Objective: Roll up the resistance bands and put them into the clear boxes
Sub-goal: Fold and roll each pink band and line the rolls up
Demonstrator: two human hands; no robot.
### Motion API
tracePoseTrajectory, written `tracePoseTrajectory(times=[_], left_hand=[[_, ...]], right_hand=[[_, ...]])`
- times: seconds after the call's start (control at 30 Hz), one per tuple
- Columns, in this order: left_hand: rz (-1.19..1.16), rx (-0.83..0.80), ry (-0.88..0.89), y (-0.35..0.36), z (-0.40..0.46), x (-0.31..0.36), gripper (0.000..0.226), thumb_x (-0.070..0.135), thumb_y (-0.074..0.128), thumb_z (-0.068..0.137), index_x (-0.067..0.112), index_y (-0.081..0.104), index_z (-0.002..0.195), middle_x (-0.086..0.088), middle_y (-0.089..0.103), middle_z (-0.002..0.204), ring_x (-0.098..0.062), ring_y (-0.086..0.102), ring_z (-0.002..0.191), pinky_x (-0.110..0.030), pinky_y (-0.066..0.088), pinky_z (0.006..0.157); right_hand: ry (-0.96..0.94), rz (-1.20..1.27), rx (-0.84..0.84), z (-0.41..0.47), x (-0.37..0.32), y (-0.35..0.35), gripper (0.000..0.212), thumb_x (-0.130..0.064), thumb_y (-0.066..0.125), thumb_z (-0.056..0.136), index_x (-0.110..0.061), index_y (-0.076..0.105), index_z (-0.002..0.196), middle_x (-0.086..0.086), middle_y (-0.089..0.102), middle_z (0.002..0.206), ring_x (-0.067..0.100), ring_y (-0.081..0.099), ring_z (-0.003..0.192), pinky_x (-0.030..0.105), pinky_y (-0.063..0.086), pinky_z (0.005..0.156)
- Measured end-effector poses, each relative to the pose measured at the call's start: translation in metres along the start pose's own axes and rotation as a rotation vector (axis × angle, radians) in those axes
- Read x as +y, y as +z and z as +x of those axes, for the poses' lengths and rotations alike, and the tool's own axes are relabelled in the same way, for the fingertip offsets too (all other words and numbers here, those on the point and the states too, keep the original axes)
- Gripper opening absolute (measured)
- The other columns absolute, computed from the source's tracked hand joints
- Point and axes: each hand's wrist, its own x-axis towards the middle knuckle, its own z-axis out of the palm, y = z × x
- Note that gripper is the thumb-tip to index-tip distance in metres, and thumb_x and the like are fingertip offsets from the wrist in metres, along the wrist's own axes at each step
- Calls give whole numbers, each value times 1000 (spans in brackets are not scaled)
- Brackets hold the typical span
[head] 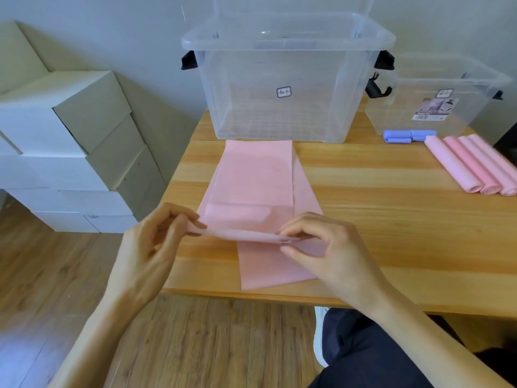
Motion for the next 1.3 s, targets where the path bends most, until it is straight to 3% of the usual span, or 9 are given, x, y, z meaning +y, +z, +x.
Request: tracePoseTrajectory(times=[0.17, 0.33, 0.53, 0.7, 0.83, 0.93, 1.03, 1.2, 1.3], left_hand=[[136, -37, -88, 0, -8, -12, 18, 23, 59, 96, 27, 72, 83, 22, 72, 80, 4, 66, 80, -4, 42, 69], [190, -11, -238, -3, 6, -17, 7, 32, 65, 92, 34, 68, 98, 20, 70, 87, 3, 65, 82, -10, 41, 64], [205, -123, -302, 7, 20, -18, 40, 34, 72, 86, 32, 57, 123, 16, 64, 100, 0, 62, 86, -17, 43, 68], [122, -137, -372, 11, 26, -18, 47, 28, 74, 86, 30, 55, 129, 6, 65, 101, -15, 69, 81, -38, 57, 78], [20, -148, -398, 16, 30, -11, 53, 22, 73, 87, 26, 51, 136, 4, 68, 99, -14, 71, 76, -30, 56, 74], [-70, -150, -399, 17, 27, -1, 59, 21, 73, 87, 28, 47, 140, 7, 72, 91, -10, 72, 71, -35, 55, 86], [-114, -216, -387, 25, 18, 12, 60, 19, 72, 88, 31, 43, 139, 10, 73, 88, -9, 72, 68, -23, 50, 75], [-110, -339, -404, 35, 6, 15, 52, 16, 72, 88, 26, 51, 135, 1, 72, 93, -16, 72, 62, -16, 53, 59], [-91, -297, -409, 32, 15, 13, 36, 17, 68, 91, 20, 58, 125, -2, 72, 89, -15, 72, 61, -18, 55, 58]], right_hand=[[100, -185, -98, -10, 10, 10, 38, -1, 69, 84, -25, 65, 113, -21, 56, 103, 0, 58, 94, 14, 45, 82], [250, -394, 96, -4, 17, 3, 18, -33, 79, 79, -24, 63, 77, -16, 55, 78, -2, 48, 73, 26, 37, 72], [320, -251, 91, 7, 17, 15, 17, -42, 67, 82, -27, 71, 74, -14, 61, 78, 4, 51, 78, 41, 43, 85], [384, -37, 94, 18, 10, 27, 16, -30, 78, 79, -15, 72, 77, -15, 61, 69, -1, 53, 65, 16, 40, 70], [509, 220, 100, 27, 7, 21, 20, -19, 79, 81, -13, 66, 66, -15, 52, 57, 1, 44, 55, 15, 34, 57], [518, 255, 92, 31, 4, 2, 20, -21, 76, 83, -4, 68, 76, -4, 64, 75, 5, 53, 67, 20, 37, 66], [530, 219, 99, 26, 1, -22, 15, -25, 74, 85, -10, 72, 80, -4, 74, 89, 2, 64, 77, 14, 41, 73], [649, 127, -23, 3, 14, -36, 22, -35, 73, 83, -14, 72, 79, 1, 73, 85, 13, 65, 77, 35, 48, 78], [734, 214, 0, -5, 20, -38, 13, -24, 74, 85, -13, 75, 90, 1, 74, 99, 24, 71, 85, 42, 59, 75]])
